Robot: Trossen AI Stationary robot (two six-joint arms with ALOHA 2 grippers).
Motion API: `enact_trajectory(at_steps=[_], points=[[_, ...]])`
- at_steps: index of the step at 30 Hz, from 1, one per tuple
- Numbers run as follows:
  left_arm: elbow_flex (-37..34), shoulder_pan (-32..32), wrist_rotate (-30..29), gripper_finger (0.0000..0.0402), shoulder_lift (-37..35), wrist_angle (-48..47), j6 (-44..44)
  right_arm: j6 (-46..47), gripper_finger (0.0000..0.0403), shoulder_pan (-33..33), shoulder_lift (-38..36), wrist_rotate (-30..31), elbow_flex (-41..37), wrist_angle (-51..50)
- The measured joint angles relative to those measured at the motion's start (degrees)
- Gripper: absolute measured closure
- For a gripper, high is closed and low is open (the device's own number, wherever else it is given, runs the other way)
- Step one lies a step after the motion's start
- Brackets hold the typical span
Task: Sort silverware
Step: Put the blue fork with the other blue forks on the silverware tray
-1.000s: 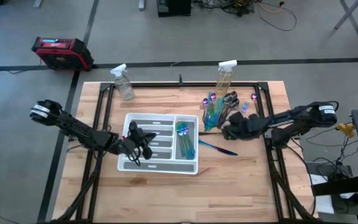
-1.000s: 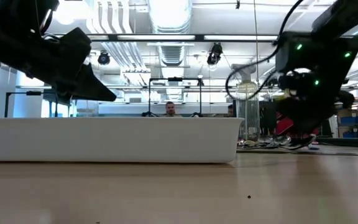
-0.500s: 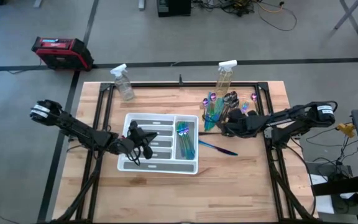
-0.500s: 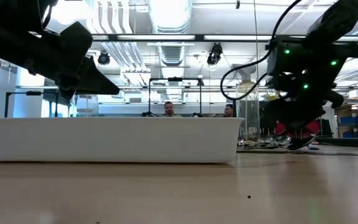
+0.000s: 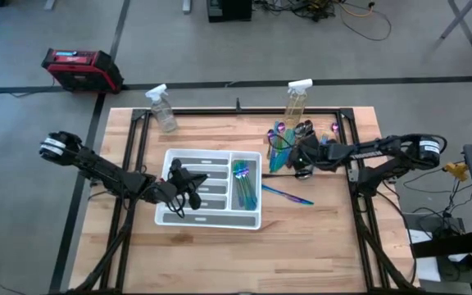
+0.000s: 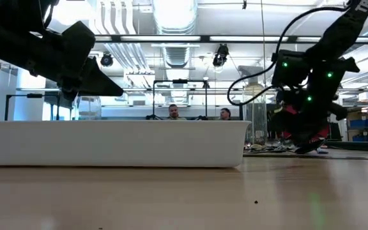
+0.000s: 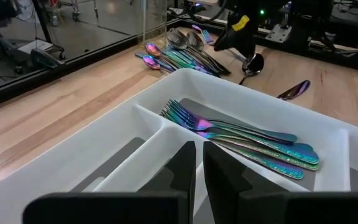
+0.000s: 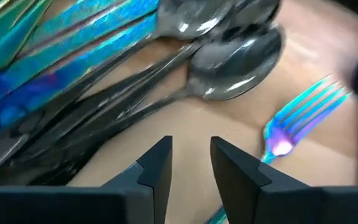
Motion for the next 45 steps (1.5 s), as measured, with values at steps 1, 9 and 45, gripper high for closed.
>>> enact_trajectory(at_steps=[1,9,45], points=[[0.0,0.0,0.0,0.0386,0.0,0.0,0.0,0.6,0.0301,0.0,0.0,-0.6,-0.3,-0.5],[0.0,0.0,-0.1,0.0386,0.0,-0.1,0.5,15.4,0.0304,5.3,-2.2,3.9,-1.0,-9.7],[0.0,0.0,-0.1,0.0386,0.2,-0.1,2.8,40.6,0.0355,2.7,10.5,13.1,-2.5,-3.1]])
